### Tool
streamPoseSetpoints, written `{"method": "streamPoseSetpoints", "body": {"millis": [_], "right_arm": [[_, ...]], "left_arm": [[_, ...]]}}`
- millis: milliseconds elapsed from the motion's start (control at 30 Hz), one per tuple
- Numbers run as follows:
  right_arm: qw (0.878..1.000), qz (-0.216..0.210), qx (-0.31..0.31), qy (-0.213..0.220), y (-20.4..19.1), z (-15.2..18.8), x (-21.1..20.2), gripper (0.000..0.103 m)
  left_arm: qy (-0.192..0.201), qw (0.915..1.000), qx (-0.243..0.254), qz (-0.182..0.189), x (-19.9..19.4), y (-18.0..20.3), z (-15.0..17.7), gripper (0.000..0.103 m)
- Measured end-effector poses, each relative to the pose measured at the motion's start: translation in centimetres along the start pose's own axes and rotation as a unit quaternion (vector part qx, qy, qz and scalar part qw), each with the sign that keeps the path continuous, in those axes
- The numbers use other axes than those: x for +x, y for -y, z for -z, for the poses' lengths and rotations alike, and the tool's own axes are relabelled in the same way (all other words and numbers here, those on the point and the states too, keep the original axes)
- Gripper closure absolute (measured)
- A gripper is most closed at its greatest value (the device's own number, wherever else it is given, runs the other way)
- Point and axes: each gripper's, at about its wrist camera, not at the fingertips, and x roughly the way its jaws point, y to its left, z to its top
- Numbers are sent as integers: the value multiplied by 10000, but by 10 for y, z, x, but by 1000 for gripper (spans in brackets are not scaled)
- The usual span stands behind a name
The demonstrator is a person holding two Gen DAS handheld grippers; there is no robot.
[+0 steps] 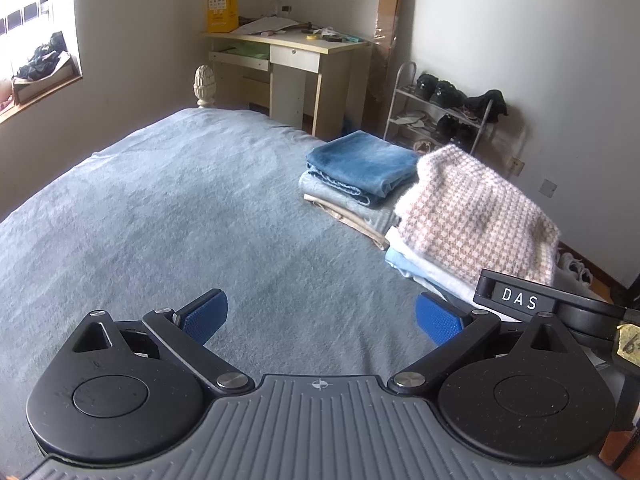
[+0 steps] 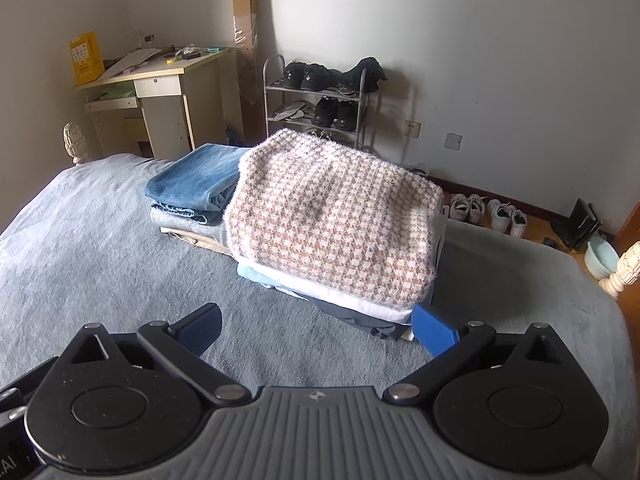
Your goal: Fold clothes
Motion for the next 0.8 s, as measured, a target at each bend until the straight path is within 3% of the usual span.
{"method": "streamPoseSetpoints", "body": {"millis": [800], "right_arm": [[10000, 12, -61, 46, -8, 1, -2, 0]], "left_arm": [[-14, 9999, -82, 68, 1, -5, 0, 1]]}}
